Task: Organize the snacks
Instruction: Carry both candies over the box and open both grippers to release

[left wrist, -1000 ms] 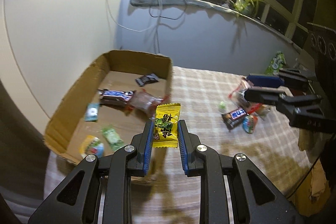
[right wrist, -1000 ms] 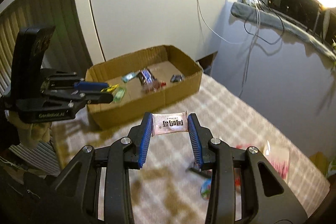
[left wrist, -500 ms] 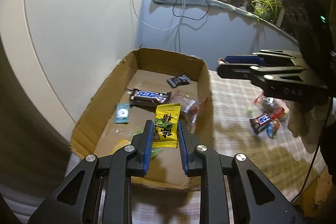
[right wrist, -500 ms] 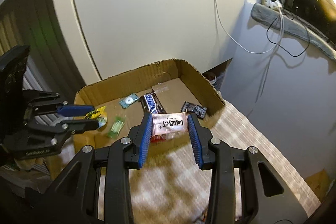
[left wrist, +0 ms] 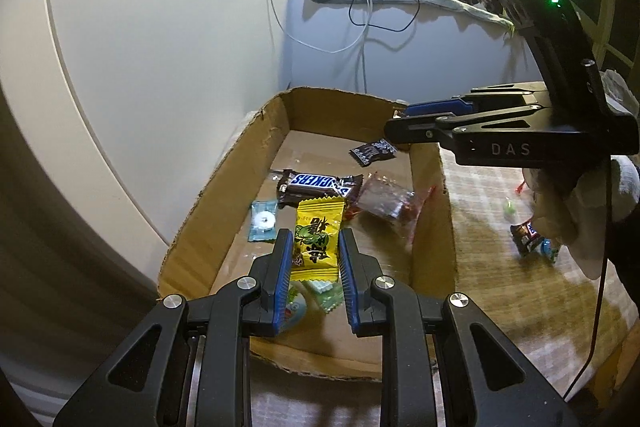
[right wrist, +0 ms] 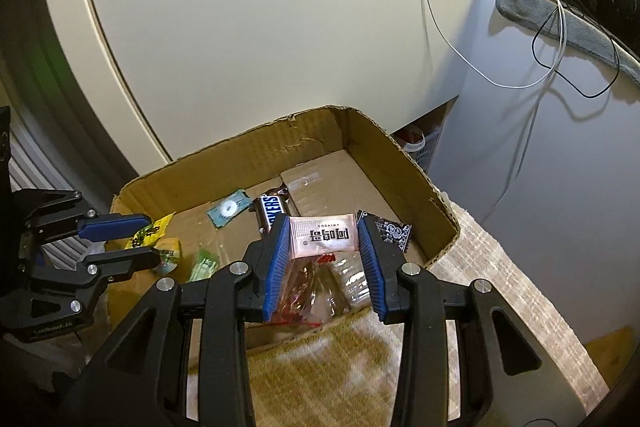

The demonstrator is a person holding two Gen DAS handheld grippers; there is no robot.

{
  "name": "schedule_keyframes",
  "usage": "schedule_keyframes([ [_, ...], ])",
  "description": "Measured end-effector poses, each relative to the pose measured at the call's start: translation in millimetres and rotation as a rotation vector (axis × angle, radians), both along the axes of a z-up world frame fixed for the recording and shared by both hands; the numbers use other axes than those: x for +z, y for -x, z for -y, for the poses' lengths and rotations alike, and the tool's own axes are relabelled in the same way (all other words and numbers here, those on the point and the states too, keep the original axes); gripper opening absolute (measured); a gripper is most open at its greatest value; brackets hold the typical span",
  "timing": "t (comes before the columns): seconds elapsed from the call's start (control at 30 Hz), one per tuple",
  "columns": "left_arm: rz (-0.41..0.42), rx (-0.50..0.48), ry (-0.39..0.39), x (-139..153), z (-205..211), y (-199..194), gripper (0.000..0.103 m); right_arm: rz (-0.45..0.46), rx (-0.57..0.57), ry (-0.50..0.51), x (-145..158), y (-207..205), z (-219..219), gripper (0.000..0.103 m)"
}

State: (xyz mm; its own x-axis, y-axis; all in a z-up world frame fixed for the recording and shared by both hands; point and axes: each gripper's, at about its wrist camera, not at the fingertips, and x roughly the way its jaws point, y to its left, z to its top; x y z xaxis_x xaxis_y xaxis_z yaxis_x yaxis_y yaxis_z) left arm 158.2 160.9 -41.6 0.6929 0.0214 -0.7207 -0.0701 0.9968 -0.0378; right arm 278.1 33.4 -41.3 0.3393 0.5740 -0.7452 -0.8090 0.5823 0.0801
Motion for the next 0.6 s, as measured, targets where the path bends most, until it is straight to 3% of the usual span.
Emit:
schedule_keyframes([
  [0.3,-0.010,0.007,0.002,-3.4,-0.8,-2.9,0.022,-0.010,0.003,0.011,-6.3,-7.4,-5.6,0.037],
  [0.47,-0.011,0.010,0.000,-3.5,0.2,-3.6,0.023,0.001,-0.004,0.019,-7.2,-9.4,-6.7,0.048],
  [0.6,-0.010,0.015,0.000,-3.1,0.0,-3.9,0.037,0.015,-0.008,0.017,-5.3,-9.3,-5.9,0.063],
])
